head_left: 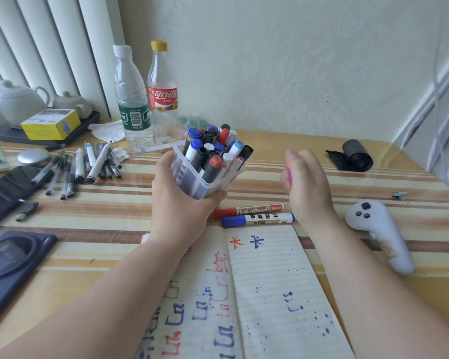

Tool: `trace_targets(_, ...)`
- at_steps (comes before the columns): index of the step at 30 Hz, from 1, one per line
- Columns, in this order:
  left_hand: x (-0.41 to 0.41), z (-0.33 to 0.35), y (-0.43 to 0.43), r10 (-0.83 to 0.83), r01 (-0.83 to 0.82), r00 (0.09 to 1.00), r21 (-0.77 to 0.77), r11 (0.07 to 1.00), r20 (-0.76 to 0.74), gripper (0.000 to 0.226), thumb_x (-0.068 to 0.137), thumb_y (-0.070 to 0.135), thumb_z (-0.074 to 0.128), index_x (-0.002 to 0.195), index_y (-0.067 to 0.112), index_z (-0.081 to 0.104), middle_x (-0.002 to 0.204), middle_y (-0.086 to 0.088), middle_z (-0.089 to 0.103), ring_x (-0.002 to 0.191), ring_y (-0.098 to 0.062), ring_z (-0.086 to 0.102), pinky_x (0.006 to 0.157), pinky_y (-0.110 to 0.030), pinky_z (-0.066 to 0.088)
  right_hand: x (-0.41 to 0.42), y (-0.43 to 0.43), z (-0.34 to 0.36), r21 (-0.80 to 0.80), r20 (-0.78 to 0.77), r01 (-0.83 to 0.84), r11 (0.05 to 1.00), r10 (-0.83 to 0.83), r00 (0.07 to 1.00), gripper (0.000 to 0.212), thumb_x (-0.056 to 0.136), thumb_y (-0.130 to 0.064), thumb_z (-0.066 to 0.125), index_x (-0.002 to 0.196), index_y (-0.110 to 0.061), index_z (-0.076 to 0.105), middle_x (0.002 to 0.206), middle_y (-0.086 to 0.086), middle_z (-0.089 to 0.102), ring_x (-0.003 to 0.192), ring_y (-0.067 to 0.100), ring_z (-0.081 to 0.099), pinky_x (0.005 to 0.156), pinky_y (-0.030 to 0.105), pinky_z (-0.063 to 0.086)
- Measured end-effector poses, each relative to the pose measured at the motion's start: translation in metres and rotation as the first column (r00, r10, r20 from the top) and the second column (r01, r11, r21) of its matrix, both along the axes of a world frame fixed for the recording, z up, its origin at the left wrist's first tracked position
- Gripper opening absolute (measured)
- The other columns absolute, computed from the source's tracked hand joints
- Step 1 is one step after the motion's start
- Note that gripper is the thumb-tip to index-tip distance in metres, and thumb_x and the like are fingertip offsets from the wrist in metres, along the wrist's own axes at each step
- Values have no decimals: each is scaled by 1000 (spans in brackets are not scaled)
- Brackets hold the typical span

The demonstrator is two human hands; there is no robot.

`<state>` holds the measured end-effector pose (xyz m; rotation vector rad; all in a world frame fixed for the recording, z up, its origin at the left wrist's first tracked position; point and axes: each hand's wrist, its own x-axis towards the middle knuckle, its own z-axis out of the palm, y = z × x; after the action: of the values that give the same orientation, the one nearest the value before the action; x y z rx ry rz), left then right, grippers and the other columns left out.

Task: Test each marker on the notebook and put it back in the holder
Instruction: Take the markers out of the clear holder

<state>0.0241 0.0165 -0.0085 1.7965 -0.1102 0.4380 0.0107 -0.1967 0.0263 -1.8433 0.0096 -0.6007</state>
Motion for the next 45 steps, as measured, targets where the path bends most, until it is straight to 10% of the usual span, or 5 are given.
trace_targets(10,0,1,0,16,-16,1000,-27,1000,-7,103,64,30,96,144,36,32,138,10,50,126,-10,51,102,-30,46,9,9,-21,-627,-338,-207,751,-23,941,9,97,-29,55,91,-24,59,91,-12,55,99,22,53,86,39,42)
trace_targets(17,2,-2,-3,1,-9,998,119,993,68,95,64,32,93,142,31,39,133,13,50,129,-12,47,105,-37,46,0,9,-19,-262,-190,-98,960,49,981,22,100,-10,49,101,-27,63,94,-8,68,93,14,63,84,32,49)
trace_targets(26,-10,23,-6,20,-88,990,512,854,138,96,68,25,88,150,30,39,137,9,47,128,-14,34,106,-27,30,-1,0,-12,256,-104,-99,962,129,986,53,88,-75,37,122,-45,64,123,1,69,117,24,66,101,57,51)
trace_targets(40,29,80,-6,-177,220,974,797,563,-144,108,60,44,92,152,32,37,146,5,44,133,-22,39,113,-44,39,12,-11,14,8,-366,-190,982,180,913,70,99,-73,27,146,-28,52,149,-11,52,131,9,50,114,34,31)
trace_targets(45,39,78,0,-215,262,963,767,586,-165,108,60,45,93,152,35,38,145,9,43,131,-20,40,112,-45,39,20,-25,-11,-52,-252,-45,998,31,967,72,95,-77,26,103,-21,71,97,1,73,93,17,68,93,49,54)
